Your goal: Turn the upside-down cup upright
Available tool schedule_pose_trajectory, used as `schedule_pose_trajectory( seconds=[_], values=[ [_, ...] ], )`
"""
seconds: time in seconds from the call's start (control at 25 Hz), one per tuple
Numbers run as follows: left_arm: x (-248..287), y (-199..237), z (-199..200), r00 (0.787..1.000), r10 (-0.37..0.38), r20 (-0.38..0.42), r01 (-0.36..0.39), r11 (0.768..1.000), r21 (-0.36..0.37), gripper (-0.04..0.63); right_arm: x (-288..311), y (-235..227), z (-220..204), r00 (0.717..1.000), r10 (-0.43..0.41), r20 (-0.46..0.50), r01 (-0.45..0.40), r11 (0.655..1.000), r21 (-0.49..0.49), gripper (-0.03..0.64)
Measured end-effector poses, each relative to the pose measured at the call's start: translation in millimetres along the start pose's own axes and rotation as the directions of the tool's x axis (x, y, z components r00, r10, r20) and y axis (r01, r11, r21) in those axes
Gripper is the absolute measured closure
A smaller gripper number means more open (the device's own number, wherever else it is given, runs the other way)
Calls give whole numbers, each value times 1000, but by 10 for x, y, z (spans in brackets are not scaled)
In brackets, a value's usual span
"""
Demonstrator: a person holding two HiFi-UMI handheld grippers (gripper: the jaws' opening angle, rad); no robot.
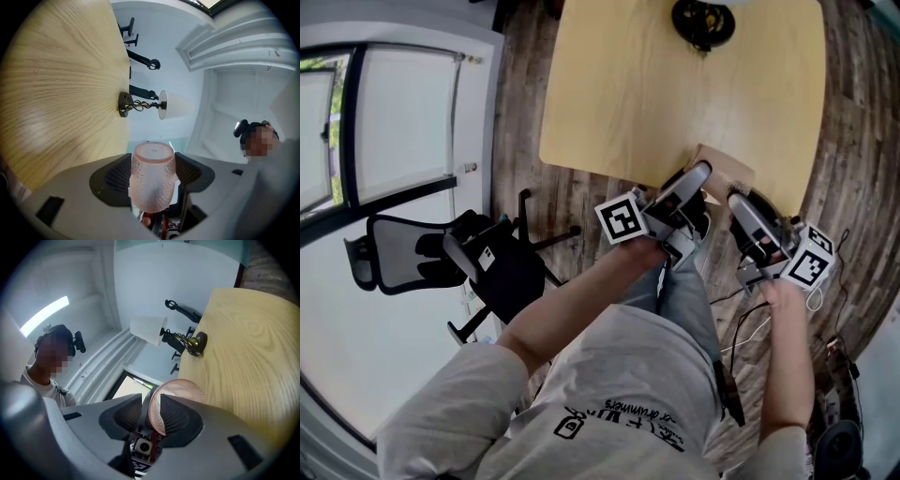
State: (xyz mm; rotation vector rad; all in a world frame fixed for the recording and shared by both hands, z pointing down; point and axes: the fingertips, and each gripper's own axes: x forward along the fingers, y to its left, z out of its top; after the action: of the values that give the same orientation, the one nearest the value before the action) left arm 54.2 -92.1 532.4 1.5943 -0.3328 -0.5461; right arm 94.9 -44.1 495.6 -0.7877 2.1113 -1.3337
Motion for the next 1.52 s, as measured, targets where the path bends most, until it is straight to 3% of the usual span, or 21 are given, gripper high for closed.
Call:
schedule_pose_trajectory(
  seconds=[0.2,0.6,0.76,0.96,1.16,1.32,1.52],
  values=[
    [0,-11,-55,1000,1,-13,-1,1000,12,304,-15,-18,-13,1000,5,-1,-5,1000,28,571],
    [22,-91,-38,998,-55,-28,57,997,57,301,3,46,48,998,52,22,-53,996,70,584],
    [25,-126,-45,996,-50,-71,59,990,132,299,2,39,90,999,36,12,-36,997,69,586],
    [6,-93,-57,992,13,-125,19,969,247,298,-6,15,117,999,-20,-44,21,999,30,586],
    [-56,14,-67,978,111,-179,-36,926,377,298,-28,-68,104,989,-94,-118,93,995,-21,586],
    [-97,94,-79,959,186,-216,-59,872,486,298,-40,-183,-10,948,-208,-242,176,973,-147,586],
    [-122,134,-99,944,230,-237,-61,827,559,319,-51,-332,-199,823,-406,-397,235,880,-413,586]
  ],
)
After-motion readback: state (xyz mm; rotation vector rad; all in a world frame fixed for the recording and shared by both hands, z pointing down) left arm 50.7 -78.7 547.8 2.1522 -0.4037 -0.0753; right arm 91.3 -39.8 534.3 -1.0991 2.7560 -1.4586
